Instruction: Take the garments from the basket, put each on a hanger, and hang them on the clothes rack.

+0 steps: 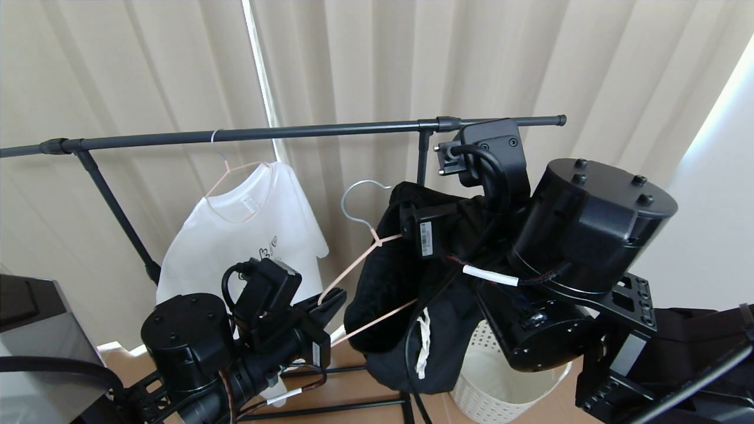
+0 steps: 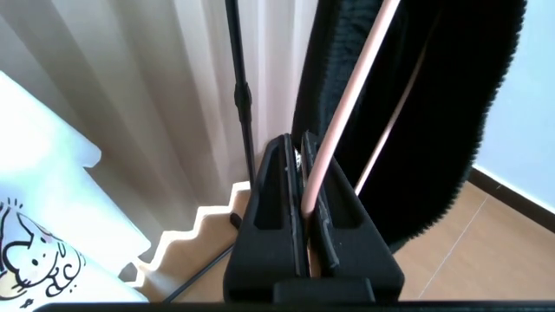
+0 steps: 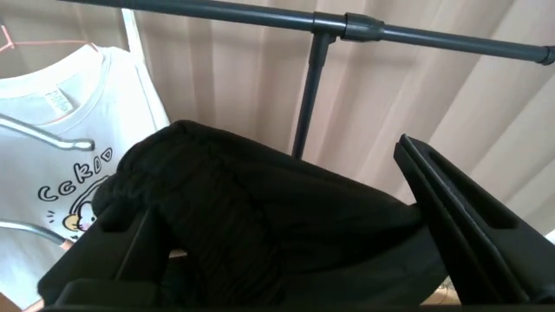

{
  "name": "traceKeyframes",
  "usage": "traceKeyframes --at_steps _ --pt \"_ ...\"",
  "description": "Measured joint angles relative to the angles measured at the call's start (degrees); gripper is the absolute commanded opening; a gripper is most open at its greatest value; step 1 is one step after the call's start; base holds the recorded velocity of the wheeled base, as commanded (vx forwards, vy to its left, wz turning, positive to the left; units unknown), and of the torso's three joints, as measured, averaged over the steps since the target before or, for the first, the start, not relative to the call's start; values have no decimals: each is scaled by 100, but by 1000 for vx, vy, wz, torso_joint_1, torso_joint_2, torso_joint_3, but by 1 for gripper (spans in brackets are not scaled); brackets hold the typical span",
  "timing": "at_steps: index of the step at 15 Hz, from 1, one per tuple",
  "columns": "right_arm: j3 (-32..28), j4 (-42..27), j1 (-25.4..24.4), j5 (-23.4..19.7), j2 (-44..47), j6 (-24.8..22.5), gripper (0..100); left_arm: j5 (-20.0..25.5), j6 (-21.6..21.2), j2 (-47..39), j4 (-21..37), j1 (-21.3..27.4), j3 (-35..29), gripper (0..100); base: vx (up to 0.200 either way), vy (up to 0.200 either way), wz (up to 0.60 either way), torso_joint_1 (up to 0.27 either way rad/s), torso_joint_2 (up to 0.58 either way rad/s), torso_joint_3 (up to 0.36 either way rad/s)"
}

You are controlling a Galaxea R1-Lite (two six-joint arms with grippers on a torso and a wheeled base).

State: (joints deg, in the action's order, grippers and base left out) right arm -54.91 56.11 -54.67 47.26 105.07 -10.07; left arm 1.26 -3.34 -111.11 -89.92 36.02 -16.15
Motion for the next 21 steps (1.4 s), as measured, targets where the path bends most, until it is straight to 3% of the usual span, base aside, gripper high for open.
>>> traceKeyframes --at_steps 19,21 --pt "150 7 -400 22 127 -2 100 13 244 30 -2 -529 -396 0 0 0 0 0 0 0" --pt "290 -41 -375 -130 -37 -46 100 74 247 35 -2 -601 -385 0 0 0 0 0 0 0"
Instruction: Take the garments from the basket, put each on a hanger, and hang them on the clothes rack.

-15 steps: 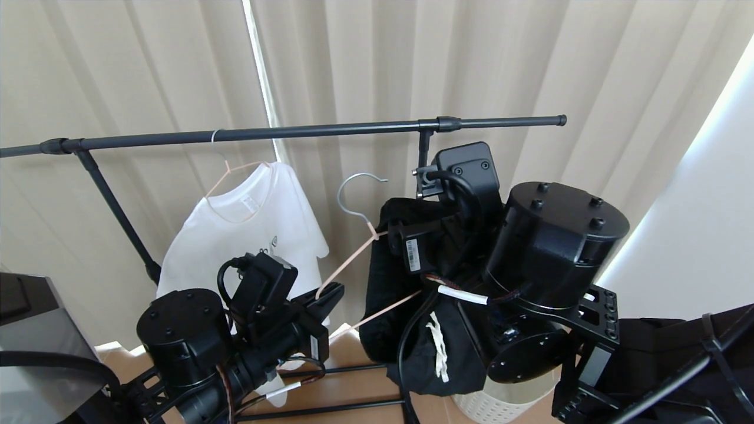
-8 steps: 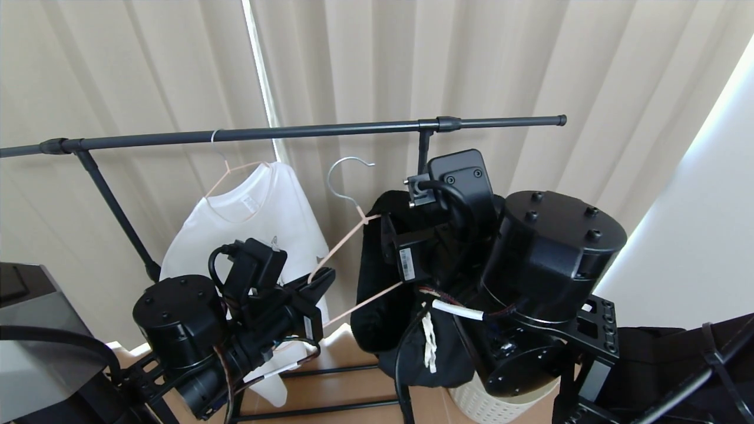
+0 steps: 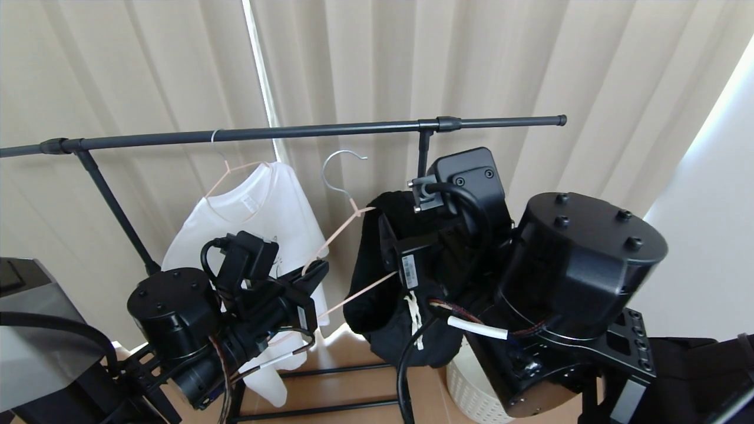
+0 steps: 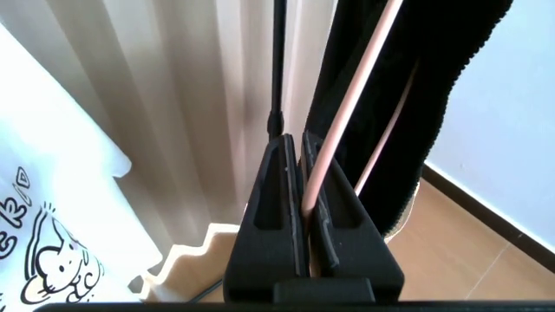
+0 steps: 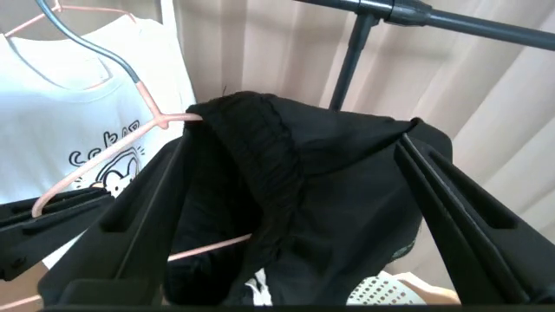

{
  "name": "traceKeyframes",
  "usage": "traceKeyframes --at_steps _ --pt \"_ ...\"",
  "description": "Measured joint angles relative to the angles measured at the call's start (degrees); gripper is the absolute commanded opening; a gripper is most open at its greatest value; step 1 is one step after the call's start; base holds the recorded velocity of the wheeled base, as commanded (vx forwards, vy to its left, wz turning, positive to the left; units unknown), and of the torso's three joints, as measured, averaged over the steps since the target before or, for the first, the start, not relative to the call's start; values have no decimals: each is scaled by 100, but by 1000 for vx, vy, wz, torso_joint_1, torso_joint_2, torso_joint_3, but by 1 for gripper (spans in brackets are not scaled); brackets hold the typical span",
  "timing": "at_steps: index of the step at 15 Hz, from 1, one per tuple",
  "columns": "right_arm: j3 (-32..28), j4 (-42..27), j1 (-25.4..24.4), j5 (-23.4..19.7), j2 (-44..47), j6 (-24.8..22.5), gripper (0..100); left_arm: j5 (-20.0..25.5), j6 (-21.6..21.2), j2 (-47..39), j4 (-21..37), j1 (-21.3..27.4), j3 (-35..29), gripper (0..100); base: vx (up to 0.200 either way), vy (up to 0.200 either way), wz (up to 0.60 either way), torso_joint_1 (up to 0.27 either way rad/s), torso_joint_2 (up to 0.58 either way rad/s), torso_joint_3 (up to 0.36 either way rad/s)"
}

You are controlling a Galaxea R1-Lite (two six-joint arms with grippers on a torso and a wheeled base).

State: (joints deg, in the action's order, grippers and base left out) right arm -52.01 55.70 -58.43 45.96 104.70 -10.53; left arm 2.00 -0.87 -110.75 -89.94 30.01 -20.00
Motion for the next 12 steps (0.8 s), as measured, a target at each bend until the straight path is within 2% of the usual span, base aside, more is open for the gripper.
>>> traceKeyframes --at_steps 1,3,6,9,12 --pt "99 -6 41 -222 -110 -60 100 51 2 -2 0 -57 -6 0 0 0 0 0 0 0" --pt "336 -46 113 -694 -396 -219 100 550 0 2 2 -271 -17 0 0 0 0 0 0 0" --pt "584 -728 452 -1360 -903 -364 100 1206 -9 67 -5 -636 63 0 0 0 0 0 0 0" --pt "549 -2002 756 -2338 -1480 -408 100 1335 -79 98 0 -774 226 0 0 0 0 0 0 0" --pt "-107 -3769 1530 -3732 -1835 -736 100 1812 -213 168 2 -883 418 0 0 0 0 0 0 0"
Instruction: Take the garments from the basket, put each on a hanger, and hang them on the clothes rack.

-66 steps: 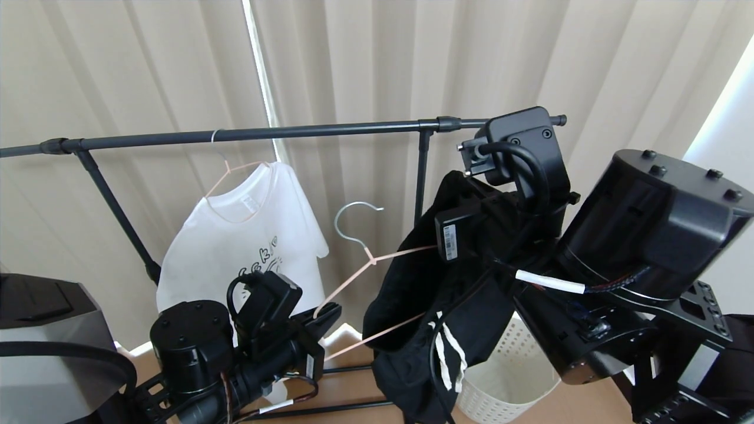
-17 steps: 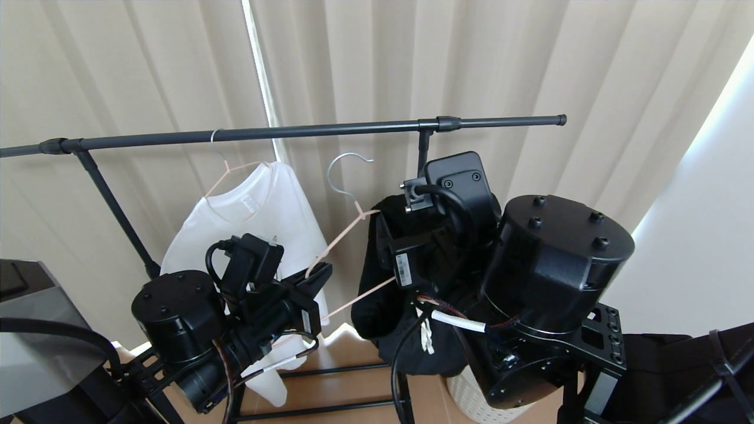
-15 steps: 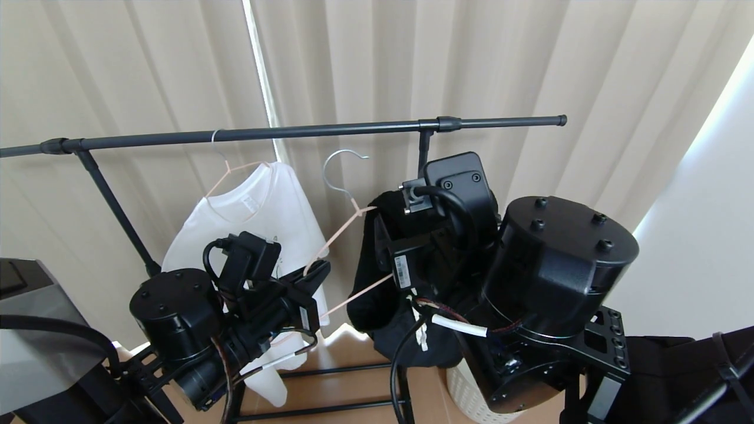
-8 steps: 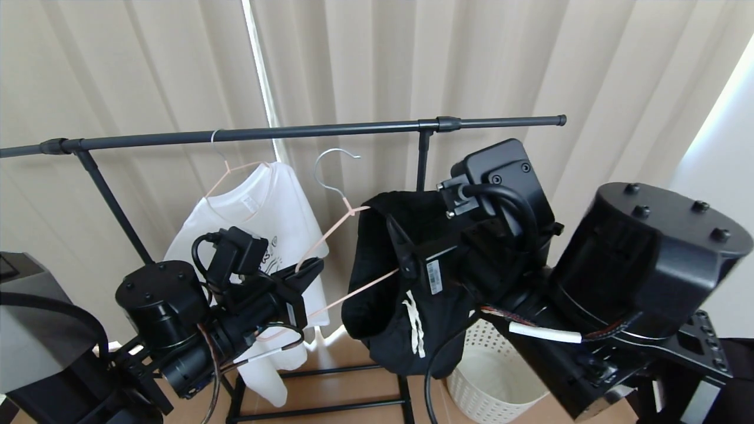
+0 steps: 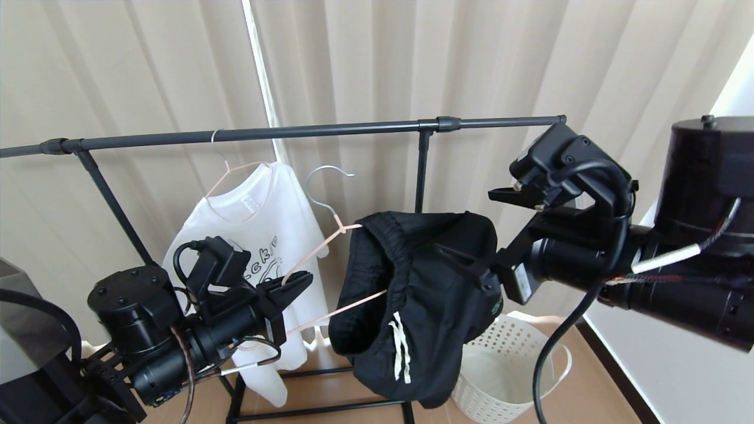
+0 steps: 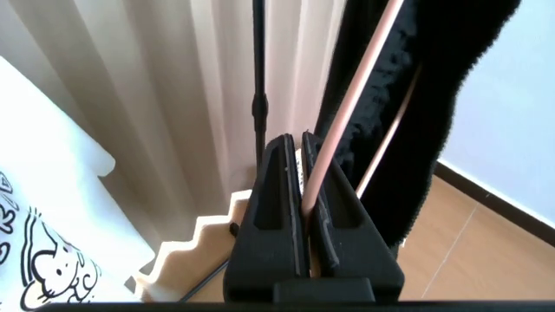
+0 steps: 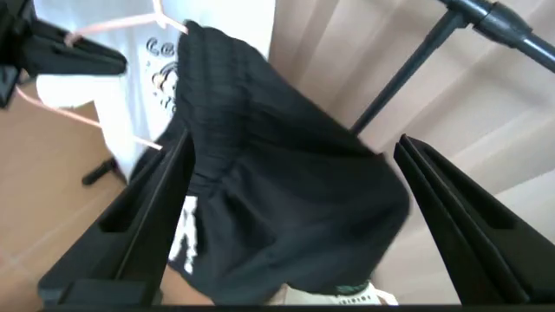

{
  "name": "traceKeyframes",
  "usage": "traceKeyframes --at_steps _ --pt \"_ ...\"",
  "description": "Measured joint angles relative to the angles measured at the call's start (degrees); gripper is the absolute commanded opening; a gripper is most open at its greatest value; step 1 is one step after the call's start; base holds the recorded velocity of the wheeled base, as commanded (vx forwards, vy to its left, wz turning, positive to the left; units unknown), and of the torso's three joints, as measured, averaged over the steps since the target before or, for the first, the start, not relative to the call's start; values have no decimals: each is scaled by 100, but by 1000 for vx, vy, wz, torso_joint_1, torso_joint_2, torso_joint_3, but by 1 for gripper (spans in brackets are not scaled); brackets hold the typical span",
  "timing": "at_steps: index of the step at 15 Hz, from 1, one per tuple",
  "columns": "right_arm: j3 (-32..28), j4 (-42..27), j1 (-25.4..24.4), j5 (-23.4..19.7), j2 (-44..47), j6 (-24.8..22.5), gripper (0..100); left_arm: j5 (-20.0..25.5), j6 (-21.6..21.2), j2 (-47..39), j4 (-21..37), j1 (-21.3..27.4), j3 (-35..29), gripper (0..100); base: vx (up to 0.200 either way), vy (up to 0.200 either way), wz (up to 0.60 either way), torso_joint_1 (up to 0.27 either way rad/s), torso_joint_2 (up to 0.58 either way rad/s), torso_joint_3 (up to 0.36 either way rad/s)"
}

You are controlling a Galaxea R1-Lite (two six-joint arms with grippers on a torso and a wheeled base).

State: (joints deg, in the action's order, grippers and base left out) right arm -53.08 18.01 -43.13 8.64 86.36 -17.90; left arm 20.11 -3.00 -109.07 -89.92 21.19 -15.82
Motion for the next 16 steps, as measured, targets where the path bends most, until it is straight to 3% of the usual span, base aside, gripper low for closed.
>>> traceKeyframes --at_steps 6,9,13,16 --pt "-1790 -3168 798 -1810 -127 -884 100 873 -595 199 -2 -168 599 0 0 0 0 0 0 0" --pt "-2732 -4645 896 -2547 149 -1435 100 914 -696 268 -2 -140 758 0 0 0 0 0 0 0" --pt "-3016 -4838 879 -2775 779 -1634 100 917 -694 386 -2 -88 784 0 0 0 0 0 0 0" --pt "-3071 -4498 827 -2786 1226 -1635 100 914 -696 439 -2 -60 845 0 0 0 0 0 0 0"
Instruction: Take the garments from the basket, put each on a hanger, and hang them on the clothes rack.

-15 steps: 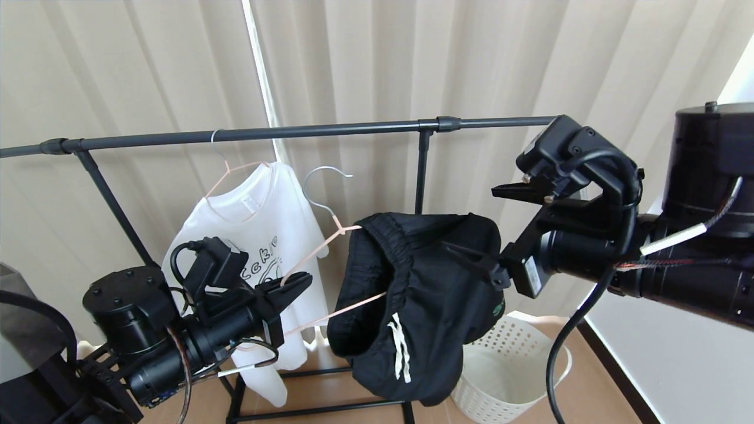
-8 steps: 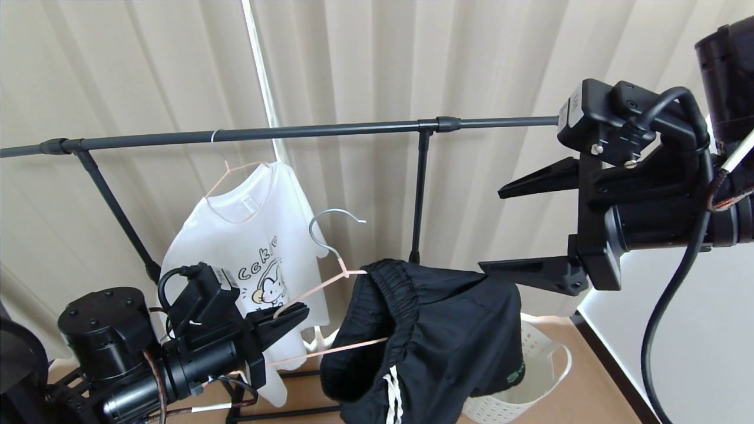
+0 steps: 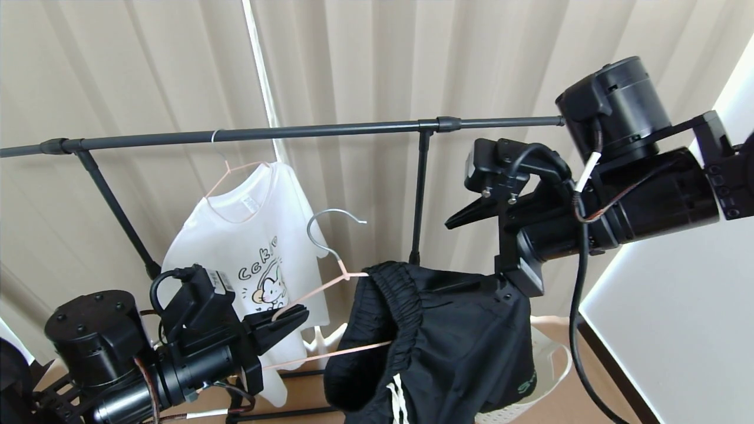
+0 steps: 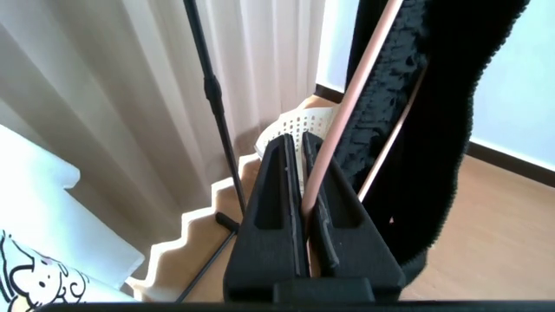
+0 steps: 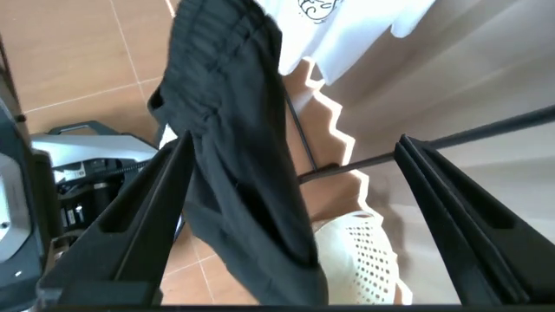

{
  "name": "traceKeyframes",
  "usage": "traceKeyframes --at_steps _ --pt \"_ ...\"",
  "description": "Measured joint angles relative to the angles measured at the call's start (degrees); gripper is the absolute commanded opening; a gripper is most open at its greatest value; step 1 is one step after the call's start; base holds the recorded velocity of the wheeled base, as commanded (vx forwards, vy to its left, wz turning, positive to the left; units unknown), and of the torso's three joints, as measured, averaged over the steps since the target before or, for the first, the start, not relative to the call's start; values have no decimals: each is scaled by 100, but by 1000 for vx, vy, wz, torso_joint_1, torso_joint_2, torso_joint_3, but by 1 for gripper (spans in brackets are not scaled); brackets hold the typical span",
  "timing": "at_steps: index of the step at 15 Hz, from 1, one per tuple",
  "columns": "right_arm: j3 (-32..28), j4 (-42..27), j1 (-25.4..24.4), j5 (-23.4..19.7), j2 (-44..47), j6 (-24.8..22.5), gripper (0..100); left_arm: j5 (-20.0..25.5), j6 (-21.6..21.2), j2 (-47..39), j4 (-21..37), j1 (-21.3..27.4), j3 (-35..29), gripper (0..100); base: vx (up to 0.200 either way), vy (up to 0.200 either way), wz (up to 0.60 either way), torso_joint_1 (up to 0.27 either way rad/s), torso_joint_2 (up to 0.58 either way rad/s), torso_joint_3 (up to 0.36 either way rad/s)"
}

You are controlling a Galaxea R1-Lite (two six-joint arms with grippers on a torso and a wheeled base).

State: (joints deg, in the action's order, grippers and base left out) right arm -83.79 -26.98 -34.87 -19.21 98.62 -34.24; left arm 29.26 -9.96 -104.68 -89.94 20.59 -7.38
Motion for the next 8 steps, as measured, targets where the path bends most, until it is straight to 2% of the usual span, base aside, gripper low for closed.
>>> traceKeyframes --at_steps 8 --pt "16 79 -118 -169 494 0 100 -11 -24 22 2 212 57 0 0 0 0 0 0 0"
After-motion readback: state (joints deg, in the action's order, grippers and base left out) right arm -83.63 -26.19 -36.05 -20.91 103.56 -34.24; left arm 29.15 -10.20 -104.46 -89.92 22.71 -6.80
